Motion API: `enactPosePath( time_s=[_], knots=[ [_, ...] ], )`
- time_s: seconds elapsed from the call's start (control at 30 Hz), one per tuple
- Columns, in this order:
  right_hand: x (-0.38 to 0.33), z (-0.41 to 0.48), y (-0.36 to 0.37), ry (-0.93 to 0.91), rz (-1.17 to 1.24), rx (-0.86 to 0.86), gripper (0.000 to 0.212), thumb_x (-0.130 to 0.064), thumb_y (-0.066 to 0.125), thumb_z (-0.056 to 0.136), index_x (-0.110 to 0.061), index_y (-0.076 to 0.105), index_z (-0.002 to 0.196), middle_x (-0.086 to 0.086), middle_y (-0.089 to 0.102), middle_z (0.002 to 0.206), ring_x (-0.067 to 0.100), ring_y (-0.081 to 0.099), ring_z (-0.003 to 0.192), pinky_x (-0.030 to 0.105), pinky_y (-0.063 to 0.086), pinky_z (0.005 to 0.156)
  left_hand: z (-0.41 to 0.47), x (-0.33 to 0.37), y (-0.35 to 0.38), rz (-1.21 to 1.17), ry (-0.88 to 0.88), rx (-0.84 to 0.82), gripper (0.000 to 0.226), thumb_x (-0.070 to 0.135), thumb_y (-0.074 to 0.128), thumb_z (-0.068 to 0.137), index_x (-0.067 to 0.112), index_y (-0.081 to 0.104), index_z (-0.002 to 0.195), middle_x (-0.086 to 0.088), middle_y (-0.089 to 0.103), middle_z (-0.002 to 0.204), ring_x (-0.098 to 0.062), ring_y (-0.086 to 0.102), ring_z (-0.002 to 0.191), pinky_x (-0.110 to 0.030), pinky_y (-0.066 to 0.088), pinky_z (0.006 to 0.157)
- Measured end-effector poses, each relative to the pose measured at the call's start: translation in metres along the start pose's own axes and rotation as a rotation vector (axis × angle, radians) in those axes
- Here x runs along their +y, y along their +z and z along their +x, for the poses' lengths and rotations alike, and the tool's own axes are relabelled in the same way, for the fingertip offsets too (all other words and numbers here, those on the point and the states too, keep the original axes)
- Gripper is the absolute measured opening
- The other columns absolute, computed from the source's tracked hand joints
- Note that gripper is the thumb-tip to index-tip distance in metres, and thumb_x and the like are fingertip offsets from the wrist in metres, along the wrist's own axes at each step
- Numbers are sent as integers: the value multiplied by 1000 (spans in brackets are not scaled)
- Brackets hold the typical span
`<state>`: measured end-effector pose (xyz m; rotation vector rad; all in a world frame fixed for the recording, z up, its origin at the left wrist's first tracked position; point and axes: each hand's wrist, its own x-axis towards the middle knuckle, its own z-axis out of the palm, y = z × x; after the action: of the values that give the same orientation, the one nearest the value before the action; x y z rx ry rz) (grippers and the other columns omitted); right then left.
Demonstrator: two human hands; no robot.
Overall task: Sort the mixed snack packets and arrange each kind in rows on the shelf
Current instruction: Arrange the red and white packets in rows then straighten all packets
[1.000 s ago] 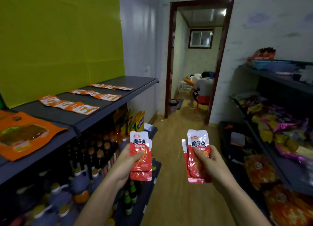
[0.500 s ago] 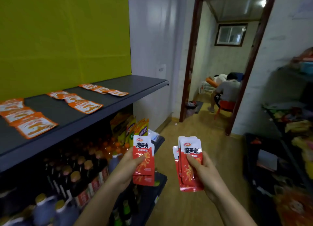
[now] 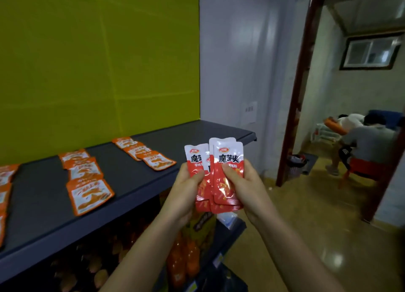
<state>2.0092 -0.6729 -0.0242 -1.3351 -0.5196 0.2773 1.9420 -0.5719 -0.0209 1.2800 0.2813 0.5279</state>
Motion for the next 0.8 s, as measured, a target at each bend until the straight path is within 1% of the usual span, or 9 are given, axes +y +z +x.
enactPosePath(
  time_s=[0.07,0.13,0.17,0.23,0.3,0.43,0.6,0.73,0.8],
  knots=[
    [2,27,5,9,5,-56,21,-23,55,92,-20,54,113,-1,68,98,15,67,87,29,56,73,19,3,1,-22,30,56,25,11,43,96,15,51,119,-4,67,103,-13,66,81,-20,57,59],
    [5,53,11,19,19,-123,12,-25,56,92,-26,55,103,-2,68,98,15,67,87,31,56,75,35,5,0,-45,55,129,26,14,46,95,14,50,121,-5,66,104,-14,65,82,-19,57,60],
    [7,65,14,27,35,-164,9,-25,56,92,-29,55,100,-2,68,97,15,68,87,31,56,75,43,6,-2,-43,73,168,27,15,48,94,14,50,121,-5,66,105,-14,65,84,-21,58,63],
    [10,88,21,41,45,-259,13,-24,56,92,-26,57,105,-1,70,98,15,69,86,29,57,73,57,7,-4,-27,102,238,30,14,53,91,14,49,122,-7,66,111,-17,66,90,-26,57,71],
    [14,109,27,45,34,-365,21,-23,56,92,-20,59,113,0,71,99,14,69,84,25,57,70,71,6,-7,-1,114,294,33,14,56,90,15,50,122,-7,66,113,-19,66,94,-30,56,75],
    [21,151,33,120,95,-555,18,-21,57,91,-20,63,109,0,73,95,12,71,77,23,56,63,96,5,-8,-14,134,427,34,15,58,88,15,53,122,-8,68,110,-22,66,95,-33,55,79],
    [21,197,40,214,167,-765,15,-19,59,90,-19,67,102,-1,74,84,11,71,71,25,56,63,122,8,-1,-24,195,604,34,14,60,87,12,56,120,-10,69,109,-22,68,95,-30,57,74],
    [26,221,48,208,170,-876,16,-18,59,90,-20,66,104,1,74,91,13,70,77,28,56,69,137,11,0,19,181,692,32,14,58,89,12,57,121,-9,70,108,-21,69,91,-28,56,66],
    [26,230,50,202,174,-909,15,-17,58,90,-21,65,103,1,73,92,14,69,78,27,57,70,142,14,0,31,146,712,29,16,58,89,13,58,118,-7,71,102,-18,70,84,-27,56,59]
  ],
)
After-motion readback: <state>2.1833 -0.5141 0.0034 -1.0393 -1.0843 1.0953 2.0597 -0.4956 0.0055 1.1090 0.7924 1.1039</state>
